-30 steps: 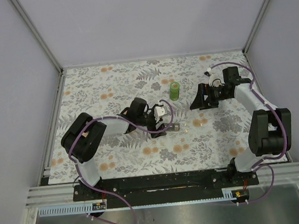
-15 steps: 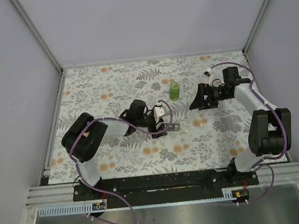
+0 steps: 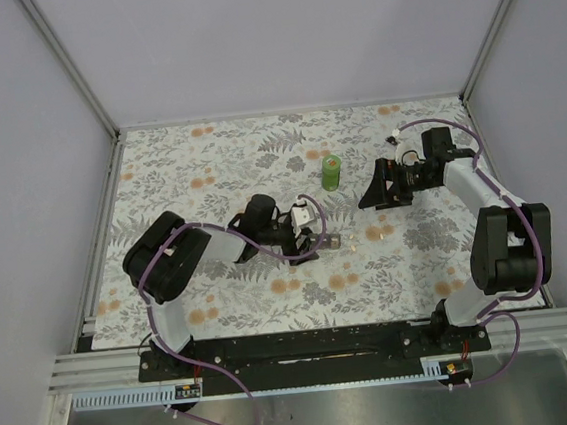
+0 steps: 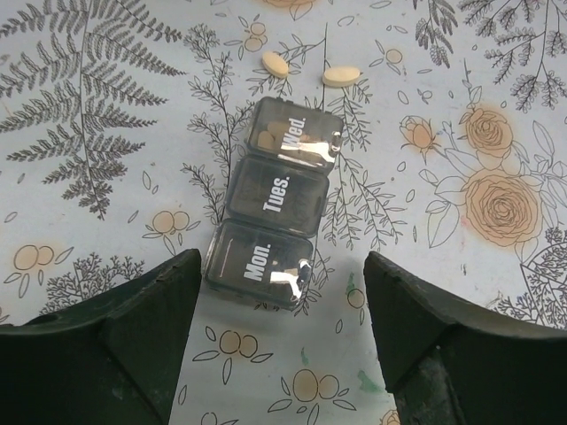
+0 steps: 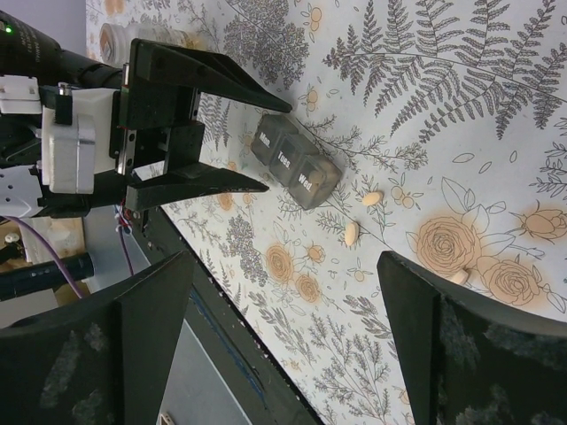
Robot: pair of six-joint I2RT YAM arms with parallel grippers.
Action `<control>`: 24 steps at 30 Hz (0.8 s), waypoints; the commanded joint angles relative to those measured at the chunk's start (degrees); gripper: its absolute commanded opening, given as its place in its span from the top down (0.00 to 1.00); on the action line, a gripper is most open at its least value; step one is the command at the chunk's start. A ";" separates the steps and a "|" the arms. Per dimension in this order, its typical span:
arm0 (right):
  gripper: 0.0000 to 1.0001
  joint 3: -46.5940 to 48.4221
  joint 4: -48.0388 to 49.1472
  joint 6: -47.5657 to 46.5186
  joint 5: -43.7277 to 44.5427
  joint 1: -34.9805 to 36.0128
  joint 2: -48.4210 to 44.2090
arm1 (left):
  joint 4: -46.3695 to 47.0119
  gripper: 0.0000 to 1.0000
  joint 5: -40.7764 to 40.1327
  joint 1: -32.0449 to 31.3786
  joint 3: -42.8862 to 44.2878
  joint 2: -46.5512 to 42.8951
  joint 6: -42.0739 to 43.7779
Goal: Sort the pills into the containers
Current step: Pick up the pill container at the center of the board.
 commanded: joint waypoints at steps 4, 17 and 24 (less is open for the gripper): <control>0.05 0.19 -0.24 -0.30 -2.09 -0.04 0.47 | 2.63 0.24 2.25 0.16 0.19 0.54 1.25; 0.04 0.28 -0.68 -0.65 -2.79 -0.13 1.00 | -2.03 0.39 3.31 0.16 0.36 -0.69 4.68; 0.04 0.37 -0.68 -0.66 -2.79 -0.13 1.26 | -1.77 0.43 2.34 0.16 0.36 -0.79 4.24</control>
